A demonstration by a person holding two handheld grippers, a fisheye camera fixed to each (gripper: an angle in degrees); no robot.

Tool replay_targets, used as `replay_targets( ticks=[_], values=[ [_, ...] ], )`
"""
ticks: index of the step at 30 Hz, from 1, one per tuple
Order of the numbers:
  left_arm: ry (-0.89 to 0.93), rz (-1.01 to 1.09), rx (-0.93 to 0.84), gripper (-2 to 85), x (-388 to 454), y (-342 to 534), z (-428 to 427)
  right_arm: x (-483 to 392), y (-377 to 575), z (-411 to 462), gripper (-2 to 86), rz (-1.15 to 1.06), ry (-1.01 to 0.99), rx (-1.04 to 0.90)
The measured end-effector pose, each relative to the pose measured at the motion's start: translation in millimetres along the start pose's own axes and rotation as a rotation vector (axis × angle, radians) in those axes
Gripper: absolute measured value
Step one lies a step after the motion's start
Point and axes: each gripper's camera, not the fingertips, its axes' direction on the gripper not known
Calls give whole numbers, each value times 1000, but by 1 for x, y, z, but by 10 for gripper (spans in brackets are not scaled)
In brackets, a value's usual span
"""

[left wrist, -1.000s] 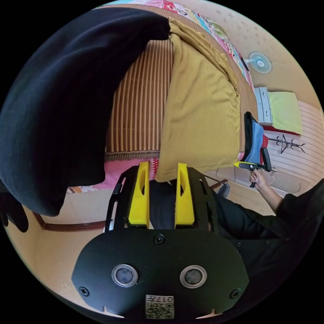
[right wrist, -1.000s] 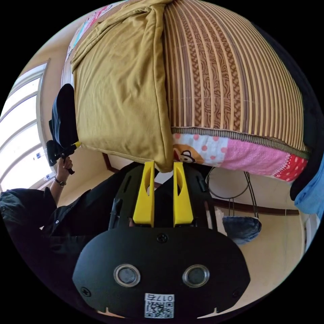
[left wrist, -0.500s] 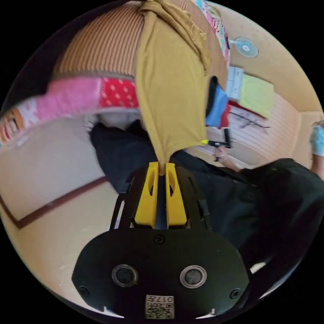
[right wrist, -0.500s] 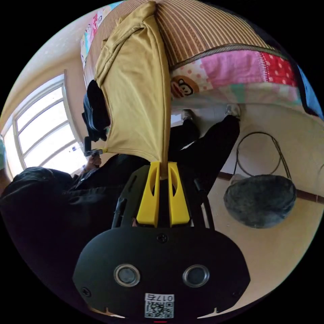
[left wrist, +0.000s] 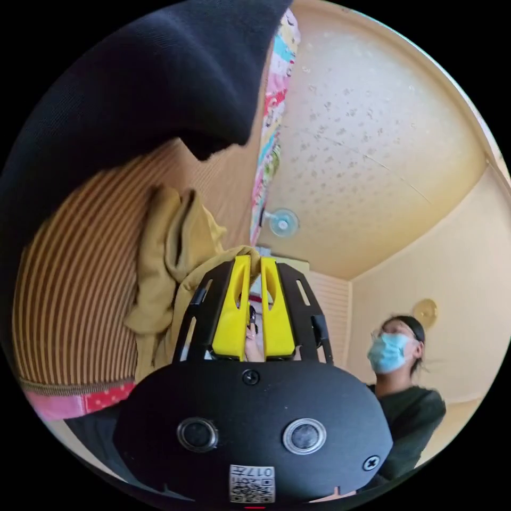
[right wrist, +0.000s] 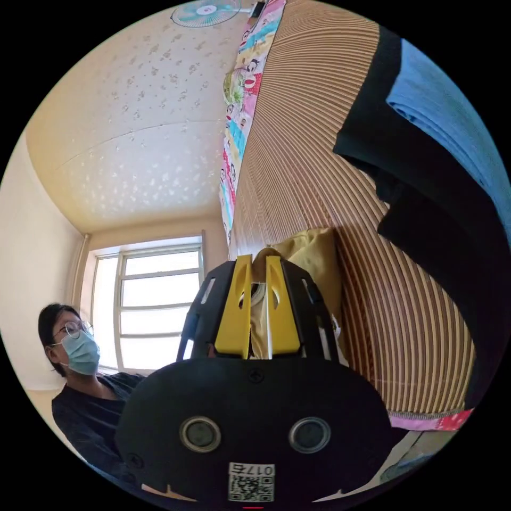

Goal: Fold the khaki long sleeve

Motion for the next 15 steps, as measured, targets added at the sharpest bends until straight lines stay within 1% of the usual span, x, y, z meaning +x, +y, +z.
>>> replay_targets(
  ticks=[2,3,4,5,6,7,8,10,12,13,15],
  values=[
    [-43,47,12,51,9,-6,10,-30,-25,20,64,-89,41,-23],
    [-119,118,8,60,21,0,14,-52,-25,23,68,-162,117,-22],
    [-223,187,12,76,32,12,15,-62,-23,23,67,-185,171,-14],
    [-278,210,22,83,37,20,14,-77,-14,21,65,-198,296,16],
    [-391,239,57,97,44,39,11,-83,-9,20,62,-192,357,34],
    [-491,252,102,99,47,61,8,-92,5,17,56,-179,464,70],
    [-533,253,119,101,47,72,8,-97,19,18,49,-194,532,89],
    [-650,215,105,120,32,103,14,-97,36,27,33,-235,571,49],
    [-703,158,40,135,12,117,26,-85,48,40,19,-247,581,-45],
    [-724,126,-1,137,-1,123,37,-70,53,47,16,-209,591,-94],
    [-717,114,-55,123,-15,128,55,-43,59,50,11,-107,595,-127]
  ],
)
